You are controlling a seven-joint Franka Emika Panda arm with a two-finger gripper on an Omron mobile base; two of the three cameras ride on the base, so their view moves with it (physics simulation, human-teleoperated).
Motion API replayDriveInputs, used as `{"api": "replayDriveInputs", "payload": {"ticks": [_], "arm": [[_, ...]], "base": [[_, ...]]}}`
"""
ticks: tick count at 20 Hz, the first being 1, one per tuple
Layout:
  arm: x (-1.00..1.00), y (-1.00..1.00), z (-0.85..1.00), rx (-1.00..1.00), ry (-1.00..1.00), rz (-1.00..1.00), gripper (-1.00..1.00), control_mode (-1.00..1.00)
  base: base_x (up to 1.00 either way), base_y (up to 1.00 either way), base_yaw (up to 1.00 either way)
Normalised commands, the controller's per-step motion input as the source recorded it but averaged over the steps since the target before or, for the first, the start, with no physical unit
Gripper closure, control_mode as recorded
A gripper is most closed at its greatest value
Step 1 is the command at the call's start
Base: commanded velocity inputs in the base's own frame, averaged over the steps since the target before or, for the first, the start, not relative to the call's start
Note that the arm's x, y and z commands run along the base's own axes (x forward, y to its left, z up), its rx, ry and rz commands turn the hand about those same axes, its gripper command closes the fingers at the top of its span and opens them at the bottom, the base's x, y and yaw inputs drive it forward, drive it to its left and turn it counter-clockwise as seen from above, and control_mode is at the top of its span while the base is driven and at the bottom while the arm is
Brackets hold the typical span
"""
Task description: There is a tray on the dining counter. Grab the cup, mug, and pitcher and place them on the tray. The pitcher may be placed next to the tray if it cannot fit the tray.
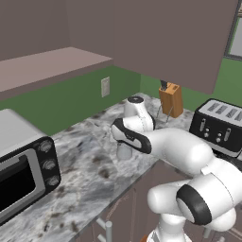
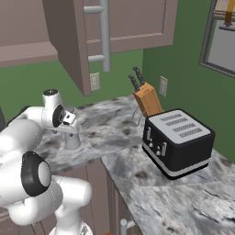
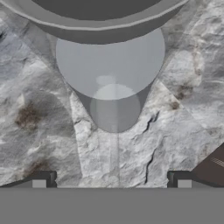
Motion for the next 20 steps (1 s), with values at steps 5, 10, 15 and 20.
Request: {"api": "replayDriveInputs", "payload": {"ticks": [5,10,15,20], "arm": [[0.09,0.02,0.00,0.00,0.00,0.00,-1.00,-1.00],[0.05,0.00,0.00,0.00,0.00,0.00,-1.00,-1.00],[0.00,0.00,0.00,0.00,0.00,0.00,-1.00,-1.00],[-0.07,0.00,0.00,0.00,-0.02,0.00,-1.00,-1.00]], "base": [[0.00,0.00,0.00],[0.00,0.00,0.00],[0.00,0.00,0.00],[0.00,0.00,0.00]]}}
